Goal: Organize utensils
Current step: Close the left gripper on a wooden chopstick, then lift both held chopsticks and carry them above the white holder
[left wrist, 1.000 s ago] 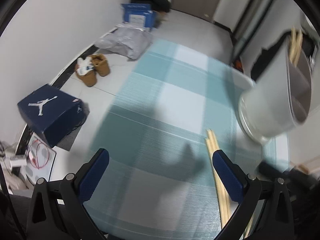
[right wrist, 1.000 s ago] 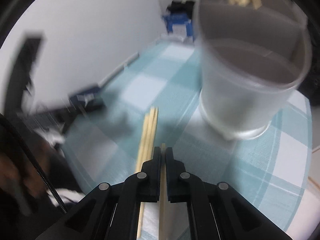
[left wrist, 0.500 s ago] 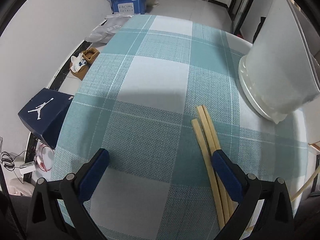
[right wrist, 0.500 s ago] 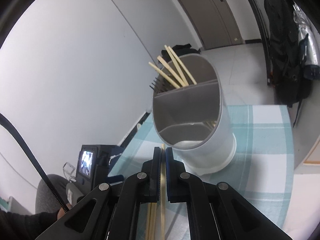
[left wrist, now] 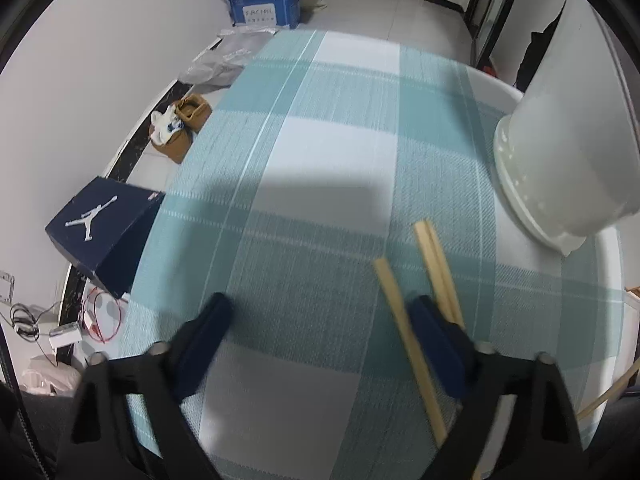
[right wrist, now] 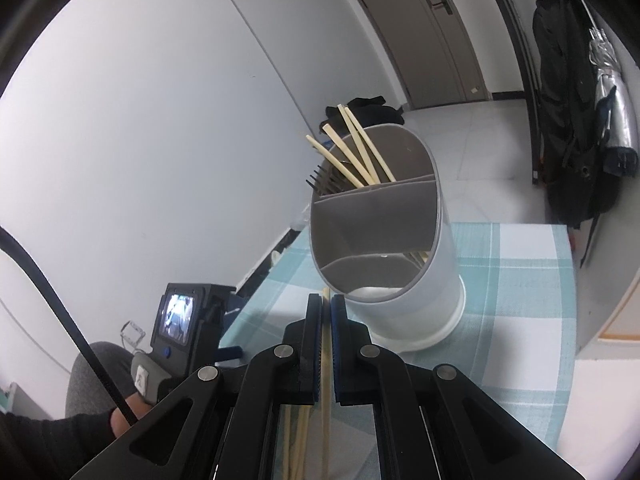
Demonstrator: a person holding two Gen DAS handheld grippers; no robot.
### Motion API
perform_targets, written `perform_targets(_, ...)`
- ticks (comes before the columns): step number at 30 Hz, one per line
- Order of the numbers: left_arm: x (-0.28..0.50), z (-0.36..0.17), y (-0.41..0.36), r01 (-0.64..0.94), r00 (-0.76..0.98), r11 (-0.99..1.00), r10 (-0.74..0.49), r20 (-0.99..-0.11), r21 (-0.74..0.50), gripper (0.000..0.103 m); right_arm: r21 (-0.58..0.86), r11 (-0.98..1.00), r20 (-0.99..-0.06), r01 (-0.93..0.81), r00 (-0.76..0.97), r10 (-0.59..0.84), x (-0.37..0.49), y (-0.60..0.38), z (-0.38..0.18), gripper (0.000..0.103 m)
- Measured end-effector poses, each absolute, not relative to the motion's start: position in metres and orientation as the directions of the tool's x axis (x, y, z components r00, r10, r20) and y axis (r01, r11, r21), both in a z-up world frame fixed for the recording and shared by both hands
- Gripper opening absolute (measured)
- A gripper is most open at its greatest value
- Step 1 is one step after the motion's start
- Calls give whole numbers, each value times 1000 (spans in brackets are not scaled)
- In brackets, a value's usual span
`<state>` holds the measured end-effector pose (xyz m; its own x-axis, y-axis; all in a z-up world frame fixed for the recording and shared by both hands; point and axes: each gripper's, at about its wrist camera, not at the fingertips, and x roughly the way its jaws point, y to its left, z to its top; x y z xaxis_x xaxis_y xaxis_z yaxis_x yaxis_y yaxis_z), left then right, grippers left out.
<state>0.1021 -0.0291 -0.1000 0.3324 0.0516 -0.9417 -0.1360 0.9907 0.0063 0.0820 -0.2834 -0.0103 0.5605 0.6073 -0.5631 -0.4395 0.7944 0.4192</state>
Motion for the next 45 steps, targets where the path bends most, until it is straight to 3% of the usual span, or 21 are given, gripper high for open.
perform_targets(5,108,-96,-37,-112,348,994,32,-937,-7,39,411,798,-561,-442,567,603,79,-284,-7,4)
perform_targets(7,108,-95,-38,-117,351,993,26,-936,-16,18,409,799,-563,-441,568,601,79,-284,-7,4)
perform_targets(9,109,-96,-36,-135,354,990,3,-935,-48,7,404,802,-565,-440,570,597,79,-284,-7,4)
perform_targets(17,112,-87,-16,-238,410,945,-112,-905,-225,3,374,818,-569,-437,588,574,76,-282,-5,4)
perform_targets(25,86,-32,-12,-184,624,927,-148,-768,-328,3,347,832,-558,-433,617,554,65,-280,1,4)
perform_targets(35,59,14,-22,-54,754,944,-176,-633,-326,3,296,863,-566,-410,652,504,49,-276,6,4)
perform_targets(45,46,24,-35,-21,744,957,-179,-644,-290,2,278,884,-541,-375,699,467,37,-286,18,4)
